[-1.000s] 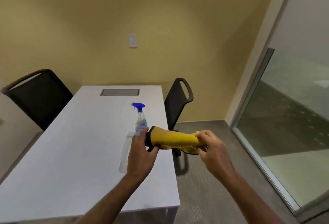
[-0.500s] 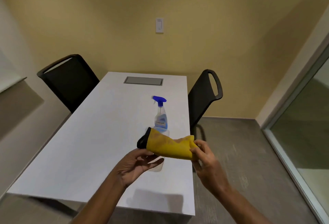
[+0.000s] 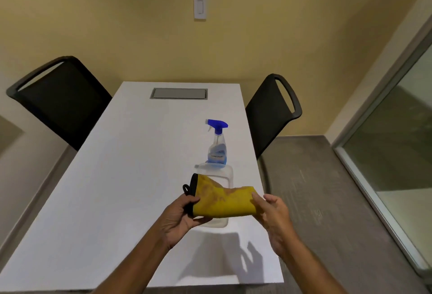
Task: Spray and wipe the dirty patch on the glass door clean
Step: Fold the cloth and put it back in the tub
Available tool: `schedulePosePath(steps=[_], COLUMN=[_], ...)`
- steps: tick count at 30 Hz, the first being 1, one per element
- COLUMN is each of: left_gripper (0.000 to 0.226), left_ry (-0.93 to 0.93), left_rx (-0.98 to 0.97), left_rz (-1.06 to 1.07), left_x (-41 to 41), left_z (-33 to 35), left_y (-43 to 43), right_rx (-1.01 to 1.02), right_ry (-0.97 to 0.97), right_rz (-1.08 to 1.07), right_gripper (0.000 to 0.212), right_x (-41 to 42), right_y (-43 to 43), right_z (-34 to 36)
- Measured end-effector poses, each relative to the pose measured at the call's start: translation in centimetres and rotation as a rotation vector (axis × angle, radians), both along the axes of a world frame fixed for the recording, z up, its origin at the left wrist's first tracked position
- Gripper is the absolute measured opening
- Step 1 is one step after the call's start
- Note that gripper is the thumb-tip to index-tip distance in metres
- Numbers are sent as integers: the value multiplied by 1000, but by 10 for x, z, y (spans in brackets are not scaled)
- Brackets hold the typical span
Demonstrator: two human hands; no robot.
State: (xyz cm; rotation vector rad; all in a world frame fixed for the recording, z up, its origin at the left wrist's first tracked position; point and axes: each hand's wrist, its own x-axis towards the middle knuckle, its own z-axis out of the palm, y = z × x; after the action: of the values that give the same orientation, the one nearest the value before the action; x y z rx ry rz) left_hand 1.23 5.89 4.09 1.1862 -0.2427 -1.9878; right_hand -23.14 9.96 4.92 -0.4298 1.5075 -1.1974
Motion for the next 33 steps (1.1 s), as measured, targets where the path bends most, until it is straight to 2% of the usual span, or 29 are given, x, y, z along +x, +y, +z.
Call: schedulePosePath(steps=[3, 5, 10, 15, 18, 21, 33], left_gripper=[41, 40, 42, 21, 17, 22, 22], left_ry=[-50, -137, -608, -1041, -1115, -1146, -1284], left_rx=[-8, -45, -172, -344, -392, -397, -450], left_rz=[-47, -94, -236, -231, -220, -234, -273], left_x=[10, 12, 0, -14, -21, -26, -30], left_z=[-13, -19, -30, -38, -48, -60, -101], left_y=[-10, -16, -32, -42, -49, -56, -76], right_rx=[190, 217, 130, 3, -57, -83, -97], right_ry=[-288, -281, 220, 491, 602, 675, 866], right_rz=[-50, -33, 59, 185, 220, 258, 365], right_gripper=[33, 27, 37, 38, 34, 28, 11], right_x=[2, 2, 14, 27, 30, 34, 43], right_y=[-16, -25, -46, -57, -65, -73, -99], right_z=[-3, -12, -31, -48, -60, -71, -112])
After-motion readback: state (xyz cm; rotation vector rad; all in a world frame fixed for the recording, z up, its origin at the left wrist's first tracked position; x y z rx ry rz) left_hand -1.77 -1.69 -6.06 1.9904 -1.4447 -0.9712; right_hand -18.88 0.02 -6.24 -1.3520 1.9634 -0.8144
